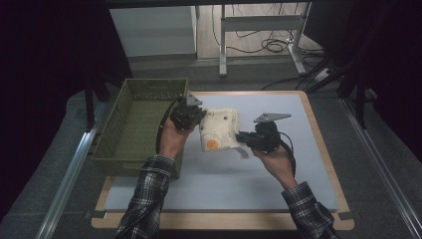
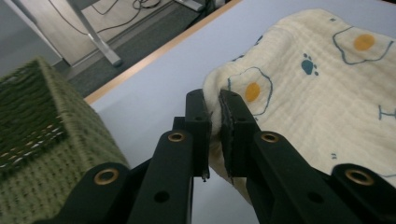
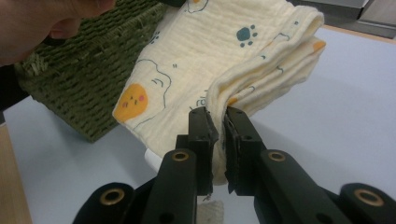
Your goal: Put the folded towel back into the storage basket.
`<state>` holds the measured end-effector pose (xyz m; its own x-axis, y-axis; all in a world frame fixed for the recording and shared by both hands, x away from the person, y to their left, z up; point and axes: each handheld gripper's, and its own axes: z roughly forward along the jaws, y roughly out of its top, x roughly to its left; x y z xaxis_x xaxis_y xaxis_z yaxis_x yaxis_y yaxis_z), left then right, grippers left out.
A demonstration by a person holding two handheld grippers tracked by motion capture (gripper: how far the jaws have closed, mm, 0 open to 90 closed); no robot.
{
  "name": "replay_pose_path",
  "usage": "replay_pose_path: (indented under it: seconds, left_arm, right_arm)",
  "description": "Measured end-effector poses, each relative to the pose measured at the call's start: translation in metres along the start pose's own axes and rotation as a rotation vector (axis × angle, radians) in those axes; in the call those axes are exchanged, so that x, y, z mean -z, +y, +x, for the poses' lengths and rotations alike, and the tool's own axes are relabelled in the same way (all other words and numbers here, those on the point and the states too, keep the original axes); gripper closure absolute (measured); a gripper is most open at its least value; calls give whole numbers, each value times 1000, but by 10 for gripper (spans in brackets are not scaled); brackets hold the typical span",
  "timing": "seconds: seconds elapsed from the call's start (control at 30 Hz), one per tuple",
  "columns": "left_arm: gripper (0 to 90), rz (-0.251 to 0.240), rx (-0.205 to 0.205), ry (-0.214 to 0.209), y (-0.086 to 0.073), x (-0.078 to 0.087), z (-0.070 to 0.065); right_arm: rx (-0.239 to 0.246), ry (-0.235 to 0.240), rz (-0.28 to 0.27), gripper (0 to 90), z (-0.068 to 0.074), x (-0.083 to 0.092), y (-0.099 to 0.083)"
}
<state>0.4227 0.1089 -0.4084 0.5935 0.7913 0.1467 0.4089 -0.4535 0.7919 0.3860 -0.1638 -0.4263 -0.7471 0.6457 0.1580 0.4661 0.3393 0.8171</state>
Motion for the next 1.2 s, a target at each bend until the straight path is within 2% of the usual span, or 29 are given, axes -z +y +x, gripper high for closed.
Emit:
replay_pose_path:
  seconds: [0.3,0.83,1.2]
  left_arm:
    - [826,5,-15,68,5,13,18]
    - [825,-14,-11,150,10,52,54]
    - [825,15,11,212,-3,70,79]
  right_arm:
    - [11,22,-6,817,11,-14,24]
    - [22,61,-30,817,34,-36,65]
    - [44,88,-13,815,58,-70,76]
